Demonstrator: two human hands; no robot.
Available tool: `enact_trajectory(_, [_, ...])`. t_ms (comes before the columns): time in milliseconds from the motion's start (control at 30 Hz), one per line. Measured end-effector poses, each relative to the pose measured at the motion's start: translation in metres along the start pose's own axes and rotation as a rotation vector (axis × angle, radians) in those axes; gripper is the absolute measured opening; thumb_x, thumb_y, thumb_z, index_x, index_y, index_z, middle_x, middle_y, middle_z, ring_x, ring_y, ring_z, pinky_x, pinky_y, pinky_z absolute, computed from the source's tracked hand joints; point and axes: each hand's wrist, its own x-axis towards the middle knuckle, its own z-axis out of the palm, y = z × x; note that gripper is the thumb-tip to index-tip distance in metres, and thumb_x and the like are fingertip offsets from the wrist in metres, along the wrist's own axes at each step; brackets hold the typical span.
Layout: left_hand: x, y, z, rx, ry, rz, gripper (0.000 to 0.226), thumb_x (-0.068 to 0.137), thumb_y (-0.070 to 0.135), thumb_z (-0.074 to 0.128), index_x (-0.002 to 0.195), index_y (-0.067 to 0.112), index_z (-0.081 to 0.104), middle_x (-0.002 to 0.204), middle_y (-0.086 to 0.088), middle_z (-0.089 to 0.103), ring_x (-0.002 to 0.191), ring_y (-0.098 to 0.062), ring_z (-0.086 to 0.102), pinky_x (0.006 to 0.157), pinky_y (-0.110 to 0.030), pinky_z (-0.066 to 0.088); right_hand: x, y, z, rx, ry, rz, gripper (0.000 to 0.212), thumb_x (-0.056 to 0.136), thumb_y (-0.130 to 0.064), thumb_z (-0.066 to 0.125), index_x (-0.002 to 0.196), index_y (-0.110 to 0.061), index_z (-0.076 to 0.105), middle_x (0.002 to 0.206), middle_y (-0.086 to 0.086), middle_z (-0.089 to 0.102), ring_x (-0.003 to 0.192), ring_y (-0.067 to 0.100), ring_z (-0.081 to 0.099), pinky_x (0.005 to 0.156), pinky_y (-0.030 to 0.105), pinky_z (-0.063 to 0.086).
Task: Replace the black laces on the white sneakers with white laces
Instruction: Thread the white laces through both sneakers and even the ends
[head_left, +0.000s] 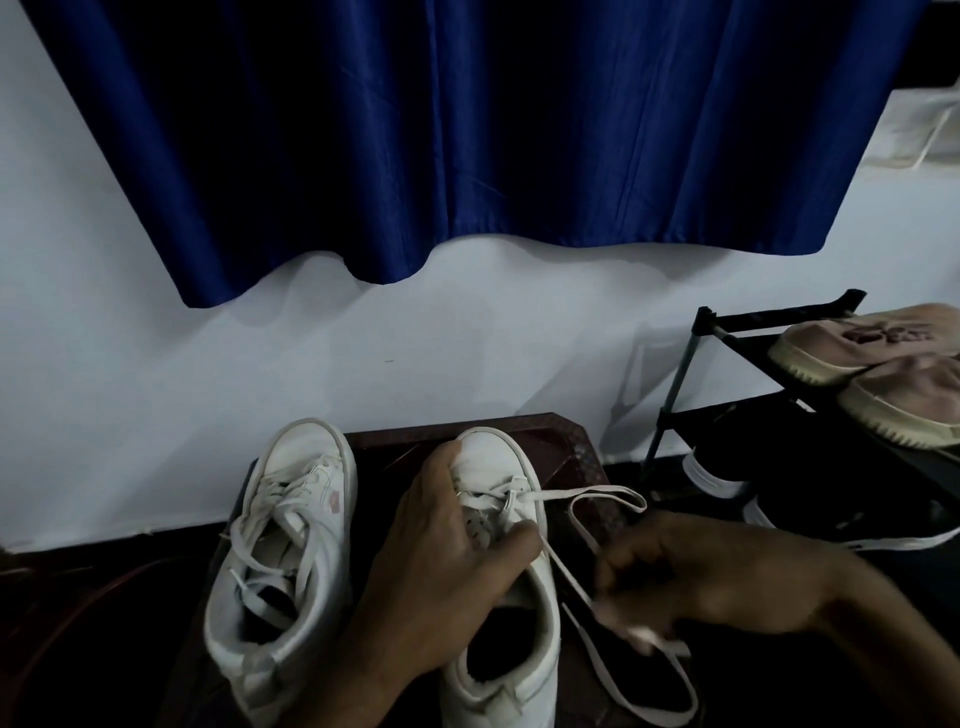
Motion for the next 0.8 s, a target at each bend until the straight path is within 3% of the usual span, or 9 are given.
enact_trajectory(67, [0.0,0.001,-0.001,0.003,0.003,0.001,0.1,0.054,0.07,0.053,0.144,0.035,0.028,0.138,0.015,0.047,0.128,-0.005,0.045,0.11,-0.034,0.037,-0.008,0.004,-0.003,-0.084,-0.045,0.047,0.022,0.094,-0.044,0.062,0.085,-0.026,0.07,0.076,-0.01,0.064,0.071,0.001,0.054,0.073,0.026,0.045])
enact_trajectory(233, [0.001,-0.003,0.001,-0.015,0.008,-0.019,0.102,0.055,0.072,0.056,0.146,0.037,0.025,0.142,0.018,0.044,0.131,-0.003,0.043,0.11,-0.036,0.038,0.031,-0.006,0.022,-0.099,0.495,-0.071,0.034,0.089,-0.057,0.057,0.088,-0.024,0.067,0.081,-0.01,0.068,0.074,0.002,0.061,0.072,0.027,0.05])
enact_trajectory(333, [0.0,-0.003,0.002,-0.038,0.017,-0.019,0.098,0.058,0.073,0.059,0.144,0.039,0.028,0.139,0.017,0.047,0.129,-0.005,0.046,0.109,-0.038,0.04,0.041,-0.01,0.031,-0.169,0.626,-0.093,0.021,0.092,-0.043,0.061,0.086,-0.024,0.067,0.077,-0.006,0.069,0.072,0.006,0.064,0.07,0.032,0.051])
enact_trajectory(433, [0.001,-0.003,0.002,-0.022,0.024,-0.021,0.095,0.057,0.068,0.058,0.141,0.036,0.031,0.136,0.014,0.05,0.126,-0.008,0.049,0.107,-0.039,0.041,0.036,-0.012,0.027,-0.167,0.577,-0.077,0.023,0.095,-0.036,0.057,0.078,-0.022,0.065,0.071,-0.007,0.067,0.064,0.003,0.061,0.063,0.027,0.048])
enact_trajectory(500, [0.002,-0.004,0.003,-0.006,0.025,-0.018,0.09,0.057,0.066,0.059,0.138,0.036,0.035,0.133,0.013,0.053,0.124,-0.009,0.052,0.105,-0.04,0.043,0.028,-0.011,0.02,0.029,0.457,0.026,0.031,0.096,-0.027,0.056,0.067,-0.018,0.06,0.06,-0.004,0.061,0.05,0.004,0.049,0.051,0.02,0.038])
enact_trajectory(567, [0.001,-0.004,0.003,0.003,0.011,-0.027,0.088,0.057,0.068,0.058,0.136,0.036,0.036,0.13,0.013,0.055,0.121,-0.009,0.053,0.104,-0.039,0.044,0.02,-0.009,0.014,0.252,0.355,0.114,0.033,0.095,-0.02,0.056,0.063,-0.011,0.058,0.059,0.003,0.054,0.05,0.011,0.04,0.047,0.018,0.032])
enact_trajectory(633, [0.0,-0.004,0.002,-0.019,0.002,-0.032,0.083,0.06,0.069,0.06,0.133,0.038,0.038,0.127,0.015,0.057,0.119,-0.007,0.054,0.102,-0.037,0.045,0.021,-0.008,0.012,0.286,0.323,0.141,0.033,0.094,-0.019,0.056,0.063,-0.009,0.059,0.06,0.007,0.057,0.051,0.013,0.041,0.047,0.017,0.033])
enact_trajectory(733, [-0.004,-0.004,0.003,-0.201,0.134,-0.05,0.046,0.079,0.065,0.064,0.115,0.039,0.051,0.111,0.025,0.063,0.106,0.007,0.058,0.09,-0.022,0.046,0.032,-0.011,0.018,0.212,0.426,0.061,0.034,0.095,-0.032,0.059,0.074,-0.007,0.068,0.072,0.007,0.07,0.06,0.014,0.059,0.06,0.02,0.046])
enact_trajectory(800, [-0.008,-0.014,0.002,-0.292,0.256,-0.054,0.014,0.091,0.039,0.062,0.102,0.032,0.058,0.101,0.027,0.065,0.096,0.009,0.061,0.085,-0.02,0.044,0.037,-0.013,0.023,0.152,0.523,-0.013,0.038,0.087,-0.051,0.06,0.08,-0.015,0.07,0.078,0.001,0.072,0.075,0.018,0.066,0.074,0.03,0.052])
